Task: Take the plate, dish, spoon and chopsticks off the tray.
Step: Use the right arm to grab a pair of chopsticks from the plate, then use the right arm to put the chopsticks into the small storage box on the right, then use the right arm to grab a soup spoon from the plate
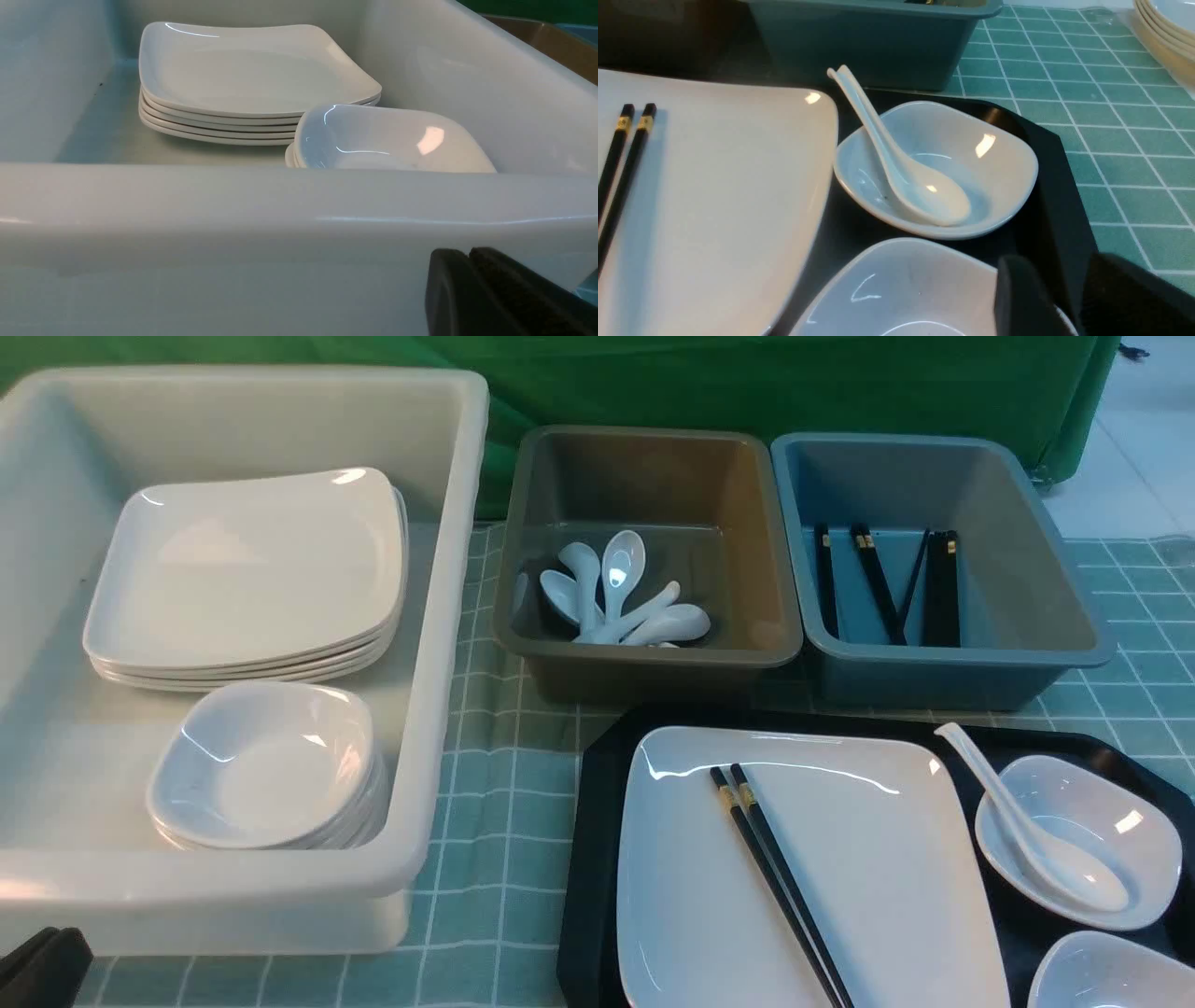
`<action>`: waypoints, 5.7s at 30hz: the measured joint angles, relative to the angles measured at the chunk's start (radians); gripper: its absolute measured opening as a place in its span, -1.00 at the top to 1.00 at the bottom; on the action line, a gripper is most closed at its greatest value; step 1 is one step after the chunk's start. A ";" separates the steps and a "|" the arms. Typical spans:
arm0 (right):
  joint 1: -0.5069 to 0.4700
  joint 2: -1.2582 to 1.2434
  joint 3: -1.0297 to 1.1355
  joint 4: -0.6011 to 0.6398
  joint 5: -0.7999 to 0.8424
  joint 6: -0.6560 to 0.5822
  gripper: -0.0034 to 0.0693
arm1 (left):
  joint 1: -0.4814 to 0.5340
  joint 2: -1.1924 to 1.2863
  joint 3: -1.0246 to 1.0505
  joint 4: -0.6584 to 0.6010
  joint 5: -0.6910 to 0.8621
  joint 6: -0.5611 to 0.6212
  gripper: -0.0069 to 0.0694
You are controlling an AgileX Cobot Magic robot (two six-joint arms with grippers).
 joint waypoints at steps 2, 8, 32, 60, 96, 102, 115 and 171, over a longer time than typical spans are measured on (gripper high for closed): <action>0.000 0.000 0.000 0.000 0.000 0.000 0.24 | 0.000 0.000 0.000 0.000 0.000 0.000 0.77; 0.000 0.000 0.000 0.000 0.000 0.000 0.24 | 0.000 0.000 0.000 0.000 0.000 0.000 0.77; 0.000 0.000 0.000 0.193 -0.288 0.399 0.24 | 0.000 0.000 0.000 -0.351 -0.573 -0.517 0.77; 0.305 0.952 -1.022 0.206 0.803 0.030 0.85 | -0.094 0.990 -1.026 -0.239 0.810 0.011 0.81; 0.672 1.817 -1.091 -0.028 0.406 0.239 0.51 | -0.519 1.088 -1.027 0.029 0.762 -0.168 0.80; 0.672 1.757 -1.091 -0.024 0.417 0.235 0.54 | -0.519 1.088 -1.027 0.029 0.762 -0.174 0.80; 0.423 1.558 -1.367 -0.009 0.466 0.163 0.54 | -0.519 1.088 -1.027 0.023 0.702 -0.183 0.80; 0.230 1.821 -1.121 -0.070 0.120 -0.038 -0.51 | -0.520 1.088 -1.027 0.018 0.587 -0.175 0.79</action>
